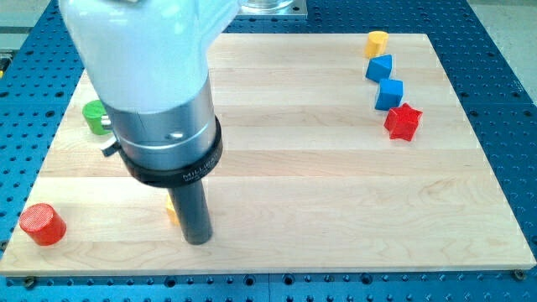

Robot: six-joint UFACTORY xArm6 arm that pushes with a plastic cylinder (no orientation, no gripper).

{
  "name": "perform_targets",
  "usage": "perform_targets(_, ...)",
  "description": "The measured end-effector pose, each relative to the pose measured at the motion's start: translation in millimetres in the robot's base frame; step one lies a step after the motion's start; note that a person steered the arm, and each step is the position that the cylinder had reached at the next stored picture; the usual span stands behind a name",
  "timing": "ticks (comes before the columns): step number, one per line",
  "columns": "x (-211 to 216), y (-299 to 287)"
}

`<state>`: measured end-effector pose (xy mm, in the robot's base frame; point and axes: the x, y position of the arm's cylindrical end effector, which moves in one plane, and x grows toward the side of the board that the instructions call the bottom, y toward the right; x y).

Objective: Move the yellow hexagon below the red star

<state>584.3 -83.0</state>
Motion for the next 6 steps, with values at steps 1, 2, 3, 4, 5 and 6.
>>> perform_targets(1,19.4,-58.1)
perform_targets(2,-35.8,-17.4)
perform_targets(3,-46.9,78.9)
perform_targets(4,-44.7,75.1)
perform_targets(5,-55.8,19.8)
perform_targets(6,-94.2,96.0)
